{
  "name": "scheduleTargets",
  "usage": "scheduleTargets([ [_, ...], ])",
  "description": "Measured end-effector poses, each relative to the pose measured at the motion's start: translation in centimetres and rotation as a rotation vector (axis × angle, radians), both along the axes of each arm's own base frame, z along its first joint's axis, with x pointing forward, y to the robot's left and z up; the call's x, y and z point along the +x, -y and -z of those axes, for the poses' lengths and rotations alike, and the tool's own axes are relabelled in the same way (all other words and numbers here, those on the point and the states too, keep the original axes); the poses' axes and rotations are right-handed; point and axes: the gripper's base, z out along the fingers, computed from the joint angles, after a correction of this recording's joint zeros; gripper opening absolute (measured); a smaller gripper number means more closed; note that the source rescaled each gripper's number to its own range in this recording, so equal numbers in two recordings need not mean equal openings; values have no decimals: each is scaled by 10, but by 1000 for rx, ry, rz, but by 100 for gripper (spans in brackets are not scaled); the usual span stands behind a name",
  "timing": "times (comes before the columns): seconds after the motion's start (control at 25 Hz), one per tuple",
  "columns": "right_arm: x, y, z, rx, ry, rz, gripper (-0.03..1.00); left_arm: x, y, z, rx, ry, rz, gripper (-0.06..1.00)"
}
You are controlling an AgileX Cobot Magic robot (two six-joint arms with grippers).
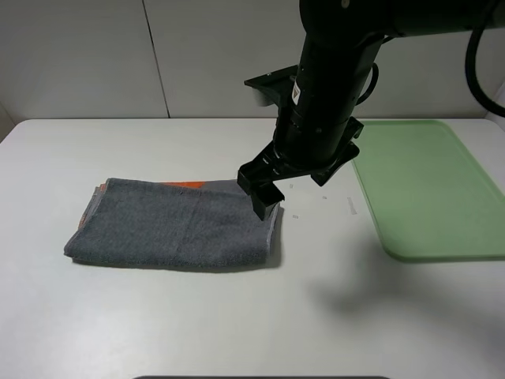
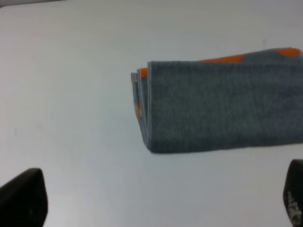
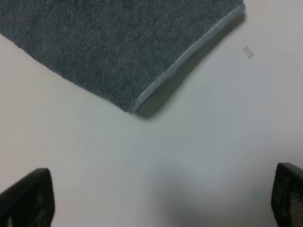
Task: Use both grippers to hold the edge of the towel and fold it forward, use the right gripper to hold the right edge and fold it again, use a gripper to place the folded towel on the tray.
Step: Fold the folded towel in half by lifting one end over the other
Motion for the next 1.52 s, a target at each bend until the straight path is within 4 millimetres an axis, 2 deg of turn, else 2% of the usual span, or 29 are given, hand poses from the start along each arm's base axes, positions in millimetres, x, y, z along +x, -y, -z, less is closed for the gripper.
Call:
scheduleTargets([
  [0.24, 0, 0, 0, 0, 0, 1, 100, 2, 0, 30, -17, -43, -16, 100],
  [0.48, 0, 0, 0, 0, 0, 1, 100, 9, 1, 46, -33, -58, -28, 100],
  [1.08, 0, 0, 0, 5, -5, 4, 100, 9, 1, 46, -35, -57, -30, 100],
  [1.52, -7, -8, -1, 97, -92, 54, 100, 9, 1, 46, -35, -56, -30, 100],
])
